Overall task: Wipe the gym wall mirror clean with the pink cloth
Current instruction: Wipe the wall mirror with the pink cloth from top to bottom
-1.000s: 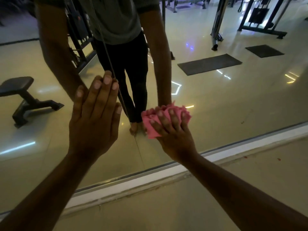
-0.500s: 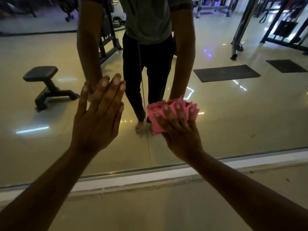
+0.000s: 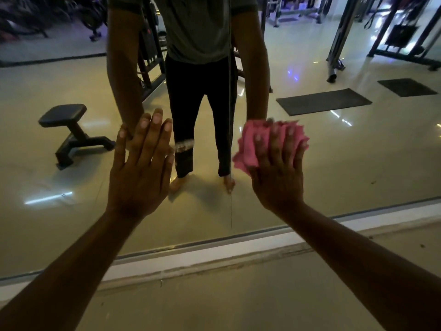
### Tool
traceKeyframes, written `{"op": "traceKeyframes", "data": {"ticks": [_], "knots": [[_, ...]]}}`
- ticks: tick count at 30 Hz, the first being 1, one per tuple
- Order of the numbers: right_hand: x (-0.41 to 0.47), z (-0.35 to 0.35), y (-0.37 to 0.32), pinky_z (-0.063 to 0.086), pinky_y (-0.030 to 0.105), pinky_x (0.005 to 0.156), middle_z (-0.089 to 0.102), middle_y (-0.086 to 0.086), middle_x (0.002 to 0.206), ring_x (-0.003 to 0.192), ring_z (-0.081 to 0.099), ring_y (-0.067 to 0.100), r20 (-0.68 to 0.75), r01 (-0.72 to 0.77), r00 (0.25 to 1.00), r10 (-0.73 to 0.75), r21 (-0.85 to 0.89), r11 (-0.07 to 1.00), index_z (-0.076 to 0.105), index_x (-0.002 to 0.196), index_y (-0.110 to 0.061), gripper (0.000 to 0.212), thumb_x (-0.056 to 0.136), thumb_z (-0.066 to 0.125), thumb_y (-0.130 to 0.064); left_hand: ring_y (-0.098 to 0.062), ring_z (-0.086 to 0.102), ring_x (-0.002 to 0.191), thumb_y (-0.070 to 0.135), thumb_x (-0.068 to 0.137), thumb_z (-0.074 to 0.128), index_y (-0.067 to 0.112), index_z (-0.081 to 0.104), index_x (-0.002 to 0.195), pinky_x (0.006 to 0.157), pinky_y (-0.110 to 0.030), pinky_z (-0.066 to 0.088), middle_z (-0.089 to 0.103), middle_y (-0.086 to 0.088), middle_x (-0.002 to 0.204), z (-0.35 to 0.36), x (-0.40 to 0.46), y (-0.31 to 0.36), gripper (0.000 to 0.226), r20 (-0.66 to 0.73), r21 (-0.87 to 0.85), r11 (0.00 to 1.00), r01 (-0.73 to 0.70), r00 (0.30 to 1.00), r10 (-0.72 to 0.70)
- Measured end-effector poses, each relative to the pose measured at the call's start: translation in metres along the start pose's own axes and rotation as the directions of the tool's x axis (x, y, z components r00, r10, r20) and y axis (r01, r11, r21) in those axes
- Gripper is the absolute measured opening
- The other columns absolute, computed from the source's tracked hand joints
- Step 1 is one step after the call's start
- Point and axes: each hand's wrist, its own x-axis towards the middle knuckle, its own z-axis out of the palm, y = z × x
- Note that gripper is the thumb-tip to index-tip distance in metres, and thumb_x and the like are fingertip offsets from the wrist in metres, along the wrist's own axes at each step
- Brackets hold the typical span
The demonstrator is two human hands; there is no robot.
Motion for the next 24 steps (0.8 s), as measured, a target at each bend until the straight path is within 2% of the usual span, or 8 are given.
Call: {"op": "traceKeyframes", "data": {"ticks": [2,5,8,13,18,21,23,24], "knots": [[0.058,-0.001,-0.051,0.007,0.08,0.128,0.019,0.035,0.175,0.161,0.012,0.063,-0.081,-0.158,0.983,0.166,0.094,0.983,0.026,0.172,-0.009,0.076,0.114,0.05,-0.052,-0.038,0.021,0.165,0.027,0.116,0.049,0.006,0.024,0.171,0.131,-0.065,0.019,0.019,-0.018,0.179,-0.005,-0.006,-0.017,0.064,-0.019,0.01,1.0,0.016,1.0,-0.016],[0.063,0.019,-0.124,-0.007,0.071,0.132,0.028,0.02,0.177,0.163,0.014,0.052,-0.085,0.188,0.981,-0.176,0.171,0.967,0.037,0.17,-0.022,0.066,0.113,0.052,-0.051,-0.039,0.019,0.166,0.025,0.116,0.048,0.009,0.026,0.171,0.13,-0.068,0.019,0.019,-0.016,0.179,-0.013,-0.019,-0.042,0.061,-0.016,0.001,1.0,0.013,1.0,-0.013],[-0.006,0.036,-0.087,0.011,0.074,0.131,0.016,0.01,0.181,0.166,0.018,0.044,0.036,0.322,0.946,-0.322,0.004,0.947,0.013,0.176,-0.03,0.087,0.109,0.066,-0.045,-0.037,0.018,0.166,0.023,0.114,0.049,0.013,0.029,0.171,0.13,-0.068,0.019,0.02,-0.015,0.179,-0.019,-0.031,-0.067,0.061,0.019,-0.009,1.0,0.01,1.0,-0.01],[0.058,0.028,-0.138,0.007,0.082,0.127,0.017,0.033,0.176,0.16,0.017,0.063,-0.104,-0.145,0.983,0.151,0.06,0.988,0.023,0.171,-0.012,0.078,0.112,0.043,-0.059,-0.035,0.016,0.167,0.024,0.115,0.046,0.013,0.027,0.171,0.132,-0.066,0.013,0.018,-0.012,0.18,-0.023,-0.043,-0.102,0.06,0.044,-0.039,0.998,-0.043,0.998,0.045],[-0.031,0.062,-0.132,0.012,0.075,0.131,0.025,0.012,0.178,0.165,0.023,0.044,0.115,0.435,0.896,-0.428,-0.041,0.9,0.022,0.173,-0.031,0.078,0.11,0.067,-0.036,-0.033,0.014,0.168,0.024,0.115,0.05,0.016,0.024,0.173,0.134,-0.06,0.009,0.018,-0.011,0.18,-0.015,-0.046,-0.112,0.064,0.003,-0.007,0.997,-0.078,0.997,0.078],[-0.017,0.049,-0.11,0.011,0.075,0.131,0.019,0.024,0.178,0.163,0.019,0.055,0.05,0.125,0.991,-0.121,-0.078,0.989,0.007,0.174,-0.021,0.089,0.11,0.062,-0.048,-0.033,0.015,0.167,0.023,0.115,0.05,0.014,0.021,0.173,0.134,-0.06,0.012,0.018,-0.012,0.18,-0.011,-0.045,-0.117,0.065,-0.014,-0.039,0.995,-0.094,0.996,0.093],[0.035,0.049,-0.157,0.007,0.079,0.129,0.012,0.038,0.175,0.16,0.011,0.064,-0.082,-0.229,0.969,0.233,0.05,0.972,0.008,0.171,-0.006,0.084,0.113,0.045,-0.053,-0.033,0.015,0.167,0.024,0.115,0.05,0.011,0.019,0.173,0.134,-0.06,0.014,0.017,-0.014,0.18,-0.007,-0.048,-0.121,0.067,-0.027,-0.035,0.997,-0.072,0.997,0.071],[0.049,0.05,-0.181,0.005,0.08,0.128,0.007,0.038,0.175,0.16,0.01,0.066,-0.1,-0.238,0.963,0.249,0.117,0.964,0.008,0.17,-0.004,0.082,0.113,0.039,-0.055,-0.033,0.016,0.167,0.024,0.115,0.049,0.01,0.018,0.173,0.134,-0.059,0.014,0.016,-0.014,0.18,-0.004,-0.049,-0.122,0.067,-0.03,-0.04,0.997,-0.073,0.997,0.072]]}}
